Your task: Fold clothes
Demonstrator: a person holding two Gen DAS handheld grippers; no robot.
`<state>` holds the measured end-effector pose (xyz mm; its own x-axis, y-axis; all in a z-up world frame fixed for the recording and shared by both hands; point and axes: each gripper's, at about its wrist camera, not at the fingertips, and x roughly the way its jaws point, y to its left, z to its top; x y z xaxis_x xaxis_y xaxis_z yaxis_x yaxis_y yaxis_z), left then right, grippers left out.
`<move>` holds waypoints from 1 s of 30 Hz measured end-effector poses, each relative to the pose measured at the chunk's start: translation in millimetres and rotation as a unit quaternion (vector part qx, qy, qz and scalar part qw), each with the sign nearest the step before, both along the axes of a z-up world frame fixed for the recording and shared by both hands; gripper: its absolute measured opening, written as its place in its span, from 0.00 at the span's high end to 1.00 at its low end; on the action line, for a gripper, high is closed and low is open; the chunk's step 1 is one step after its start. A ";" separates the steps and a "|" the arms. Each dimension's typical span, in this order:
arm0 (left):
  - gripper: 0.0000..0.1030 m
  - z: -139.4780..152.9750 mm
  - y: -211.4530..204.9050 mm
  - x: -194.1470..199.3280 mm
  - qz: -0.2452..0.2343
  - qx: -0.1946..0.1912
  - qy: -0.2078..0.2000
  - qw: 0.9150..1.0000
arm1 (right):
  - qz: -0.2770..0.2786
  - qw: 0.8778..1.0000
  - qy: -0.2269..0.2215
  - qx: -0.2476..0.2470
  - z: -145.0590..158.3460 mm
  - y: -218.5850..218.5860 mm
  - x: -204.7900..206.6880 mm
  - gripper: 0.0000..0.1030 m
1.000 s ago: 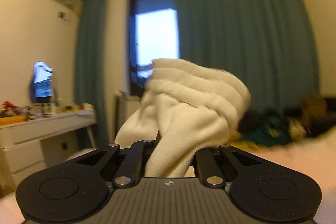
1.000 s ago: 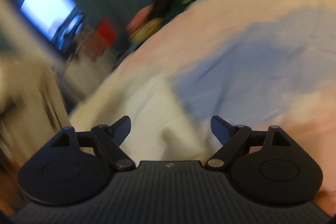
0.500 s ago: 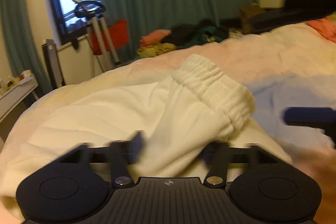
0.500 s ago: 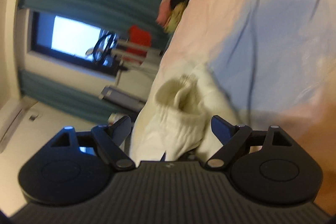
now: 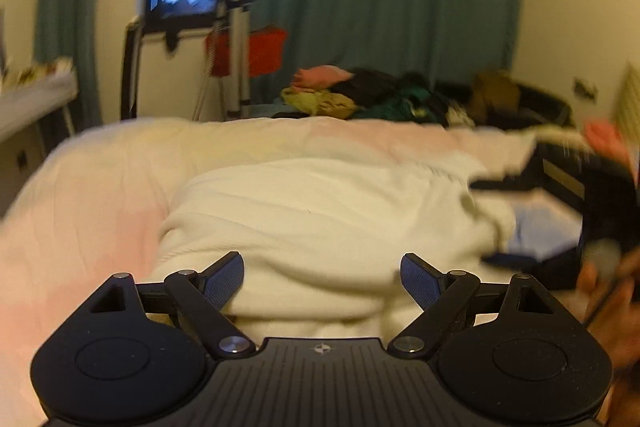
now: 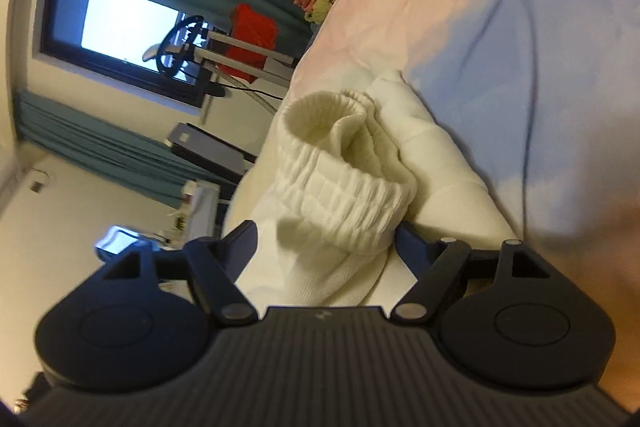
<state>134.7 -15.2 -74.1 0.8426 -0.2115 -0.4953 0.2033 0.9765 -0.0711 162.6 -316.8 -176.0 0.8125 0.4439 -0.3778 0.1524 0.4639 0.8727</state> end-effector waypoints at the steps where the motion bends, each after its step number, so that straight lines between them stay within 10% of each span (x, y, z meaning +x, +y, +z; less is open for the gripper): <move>1: 0.15 4.7 -1.3 0.5 0.007 -0.011 -0.001 1.000 | -0.005 1.000 0.002 -0.012 2.0 0.2 1.1 0.38; 11: 0.15 25.7 29.9 1.7 0.068 -0.024 -0.027 0.997 | 0.014 0.996 0.011 -0.086 9.3 9.2 9.2 0.47; 13: 0.15 26.5 34.8 2.7 0.079 -0.038 -0.021 0.996 | 0.020 0.991 0.011 -0.130 16.1 14.7 15.6 0.62; 20: 0.15 26.5 56.6 3.7 0.086 -0.091 0.005 0.992 | -0.034 0.984 -0.079 -0.154 56.9 -1.2 -18.1 0.70; 26: 0.15 10.8 66.2 14.9 0.078 -0.132 0.061 0.986 | -0.045 0.990 0.066 -0.115 9.0 -33.4 -16.8 0.63; 30: 0.14 1.9 78.2 20.6 0.076 -0.169 0.091 0.978 | -0.030 0.989 0.104 -0.102 15.2 -42.3 -12.7 0.37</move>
